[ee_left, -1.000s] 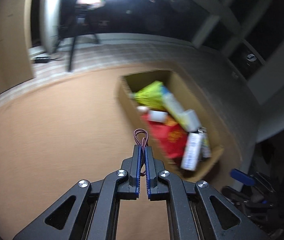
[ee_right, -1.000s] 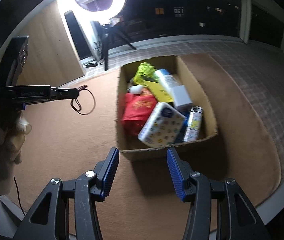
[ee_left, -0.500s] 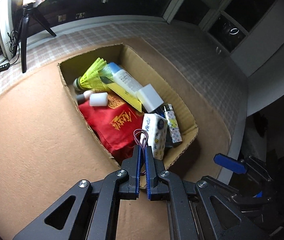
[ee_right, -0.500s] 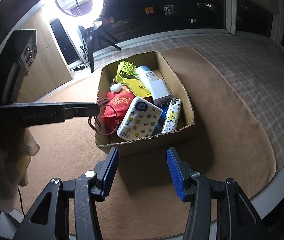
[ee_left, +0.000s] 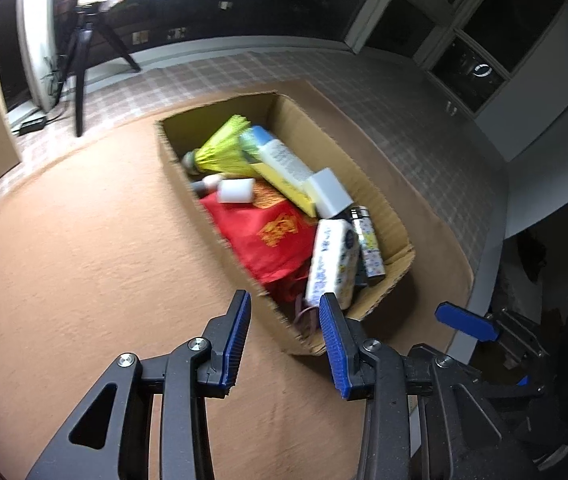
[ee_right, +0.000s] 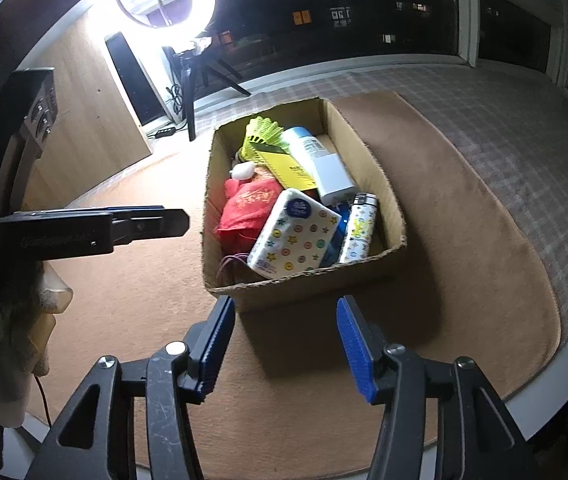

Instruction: Organize objects

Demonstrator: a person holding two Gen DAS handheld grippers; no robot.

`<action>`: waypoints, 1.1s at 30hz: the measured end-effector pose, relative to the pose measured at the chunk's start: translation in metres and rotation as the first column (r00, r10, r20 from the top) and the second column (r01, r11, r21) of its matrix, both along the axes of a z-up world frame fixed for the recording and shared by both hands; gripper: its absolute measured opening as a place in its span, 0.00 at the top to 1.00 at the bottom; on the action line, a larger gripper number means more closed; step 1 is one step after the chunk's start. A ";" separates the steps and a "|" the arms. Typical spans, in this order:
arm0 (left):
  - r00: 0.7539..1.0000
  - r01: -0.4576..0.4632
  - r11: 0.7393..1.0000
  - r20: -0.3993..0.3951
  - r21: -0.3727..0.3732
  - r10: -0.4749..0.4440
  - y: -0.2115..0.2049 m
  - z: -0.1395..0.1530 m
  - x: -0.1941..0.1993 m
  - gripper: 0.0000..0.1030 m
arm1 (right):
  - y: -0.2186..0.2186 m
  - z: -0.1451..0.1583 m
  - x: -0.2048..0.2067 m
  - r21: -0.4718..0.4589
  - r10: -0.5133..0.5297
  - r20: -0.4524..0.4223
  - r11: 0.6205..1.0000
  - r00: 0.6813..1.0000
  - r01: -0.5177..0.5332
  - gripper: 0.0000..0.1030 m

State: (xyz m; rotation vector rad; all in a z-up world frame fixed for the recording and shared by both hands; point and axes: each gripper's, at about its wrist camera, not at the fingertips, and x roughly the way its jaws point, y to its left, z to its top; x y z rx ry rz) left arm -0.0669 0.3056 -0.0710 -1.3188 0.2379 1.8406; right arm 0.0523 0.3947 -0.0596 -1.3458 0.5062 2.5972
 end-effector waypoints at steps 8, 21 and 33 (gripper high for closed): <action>0.988 -0.137 0.990 -0.079 -0.018 0.135 -0.066 0.008 -0.005 0.43 | -0.029 0.007 -0.016 -0.018 0.054 -0.037 0.998 0.998 -0.055 0.23; 0.895 -0.413 0.910 -0.195 -0.031 0.400 -0.202 0.024 0.002 0.11 | -0.110 0.012 -0.051 0.002 0.200 -0.033 0.980 0.979 -0.200 0.17; 0.812 -0.554 0.832 -0.243 -0.034 0.531 -0.293 0.033 0.021 0.11 | -0.176 0.026 -0.067 0.079 0.282 -0.054 0.957 0.958 -0.278 0.17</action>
